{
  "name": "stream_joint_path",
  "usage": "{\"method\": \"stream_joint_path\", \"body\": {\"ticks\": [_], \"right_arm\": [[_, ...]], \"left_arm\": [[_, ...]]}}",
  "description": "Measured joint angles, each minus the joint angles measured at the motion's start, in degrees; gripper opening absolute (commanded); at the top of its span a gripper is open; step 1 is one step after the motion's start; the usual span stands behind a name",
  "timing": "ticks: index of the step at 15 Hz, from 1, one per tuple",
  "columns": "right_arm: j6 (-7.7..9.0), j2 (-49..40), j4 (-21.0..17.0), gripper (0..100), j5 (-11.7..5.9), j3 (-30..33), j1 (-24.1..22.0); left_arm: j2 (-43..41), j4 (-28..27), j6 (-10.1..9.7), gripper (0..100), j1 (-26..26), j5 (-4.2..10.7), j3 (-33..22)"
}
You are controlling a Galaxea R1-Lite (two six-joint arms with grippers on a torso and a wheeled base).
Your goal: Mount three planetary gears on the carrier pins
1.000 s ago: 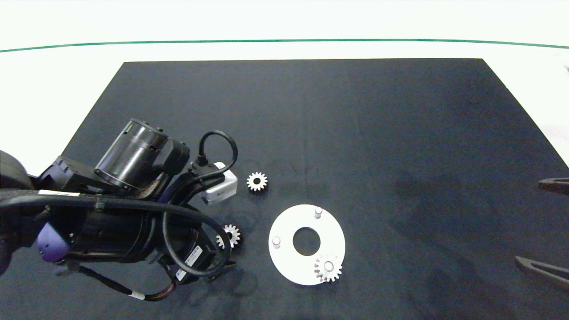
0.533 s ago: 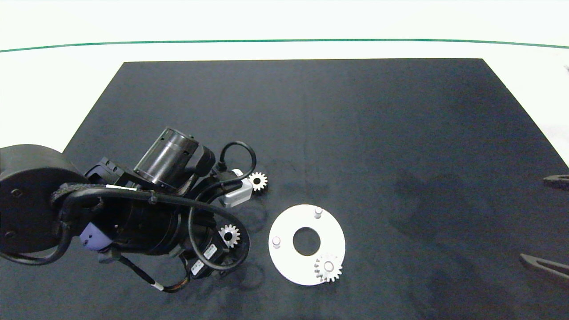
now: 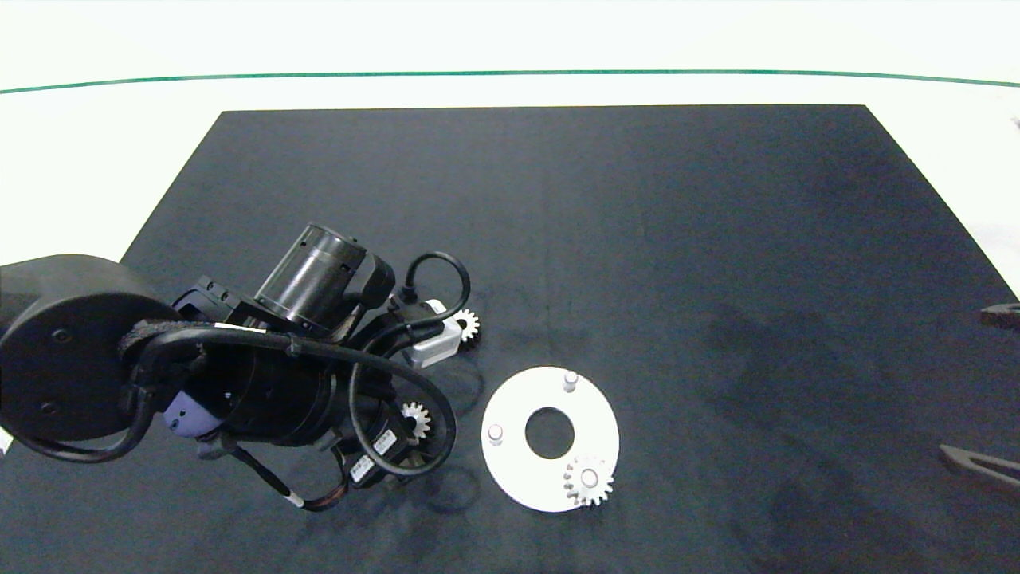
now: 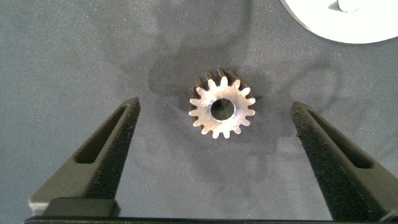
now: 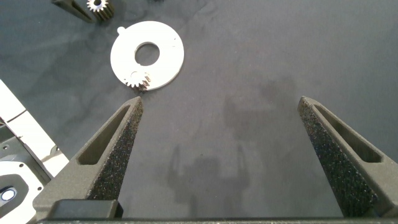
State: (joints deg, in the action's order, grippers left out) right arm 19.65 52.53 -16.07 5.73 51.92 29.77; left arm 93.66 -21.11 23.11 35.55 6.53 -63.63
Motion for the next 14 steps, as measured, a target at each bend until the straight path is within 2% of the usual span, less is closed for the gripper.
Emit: {"method": "stream_joint_path", "body": {"ticks": [14], "right_arm": [[0.07, -0.1, 0.0, 100, 0.02, 0.0, 0.1]], "left_arm": [[0.0, 1.6, -0.46, 63, 0.0, 0.02, 2.1]]}}
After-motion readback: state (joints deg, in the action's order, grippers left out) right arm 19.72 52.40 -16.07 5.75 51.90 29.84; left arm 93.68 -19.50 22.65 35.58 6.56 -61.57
